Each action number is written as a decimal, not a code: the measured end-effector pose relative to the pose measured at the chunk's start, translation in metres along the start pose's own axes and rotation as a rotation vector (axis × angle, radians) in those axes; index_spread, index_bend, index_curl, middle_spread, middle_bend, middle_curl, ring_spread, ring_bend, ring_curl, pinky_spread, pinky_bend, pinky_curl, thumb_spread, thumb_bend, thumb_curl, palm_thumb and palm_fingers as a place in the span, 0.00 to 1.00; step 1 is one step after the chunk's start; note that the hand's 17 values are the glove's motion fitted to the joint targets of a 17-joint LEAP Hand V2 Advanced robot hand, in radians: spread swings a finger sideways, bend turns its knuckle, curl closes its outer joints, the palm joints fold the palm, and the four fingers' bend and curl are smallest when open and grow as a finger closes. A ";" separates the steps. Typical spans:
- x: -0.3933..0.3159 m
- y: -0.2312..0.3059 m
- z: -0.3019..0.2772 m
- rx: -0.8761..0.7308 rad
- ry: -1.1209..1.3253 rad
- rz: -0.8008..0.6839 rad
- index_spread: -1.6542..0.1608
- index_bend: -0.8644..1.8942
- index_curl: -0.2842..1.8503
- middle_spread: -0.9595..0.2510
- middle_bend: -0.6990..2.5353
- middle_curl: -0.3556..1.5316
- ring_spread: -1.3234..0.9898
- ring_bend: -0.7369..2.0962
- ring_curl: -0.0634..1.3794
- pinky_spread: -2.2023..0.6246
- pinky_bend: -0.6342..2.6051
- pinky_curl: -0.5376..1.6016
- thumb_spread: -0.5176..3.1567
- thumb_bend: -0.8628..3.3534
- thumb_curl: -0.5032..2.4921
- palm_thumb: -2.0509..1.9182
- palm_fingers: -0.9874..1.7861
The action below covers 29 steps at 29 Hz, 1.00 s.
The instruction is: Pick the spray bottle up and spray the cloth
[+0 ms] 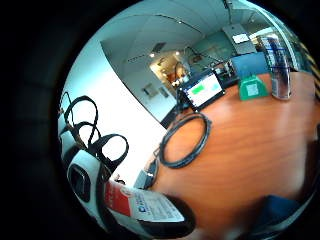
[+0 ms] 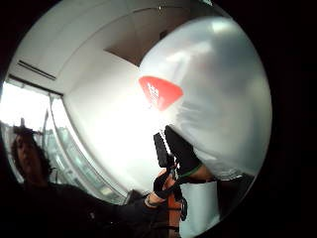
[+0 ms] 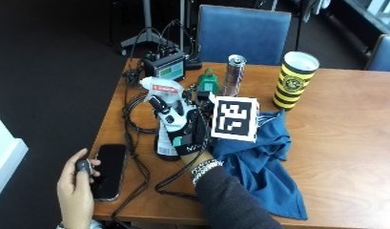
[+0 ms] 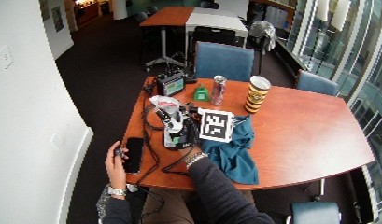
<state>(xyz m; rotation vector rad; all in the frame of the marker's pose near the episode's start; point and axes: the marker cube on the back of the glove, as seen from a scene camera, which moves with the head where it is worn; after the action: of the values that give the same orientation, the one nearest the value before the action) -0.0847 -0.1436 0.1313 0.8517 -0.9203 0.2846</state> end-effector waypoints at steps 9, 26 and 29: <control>0.013 0.010 -0.002 -0.120 0.014 0.120 0.75 0.38 0.36 0.62 0.39 0.43 0.49 0.49 0.33 0.69 0.33 0.43 0.42 0.19 0.27 0.63 0.83; -0.011 0.033 -0.066 -0.733 0.350 0.077 0.72 0.39 0.33 0.69 0.30 0.39 0.54 0.39 0.30 0.80 0.31 0.43 0.39 0.19 0.26 0.59 0.58; -0.018 0.048 -0.079 -0.850 0.434 0.010 0.70 0.39 0.32 0.71 0.29 0.39 0.55 0.37 0.28 0.82 0.30 0.42 0.39 0.19 0.26 0.59 0.59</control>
<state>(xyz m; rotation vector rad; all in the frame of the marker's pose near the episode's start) -0.0758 -0.0507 0.1175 -0.0090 -0.5475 0.0588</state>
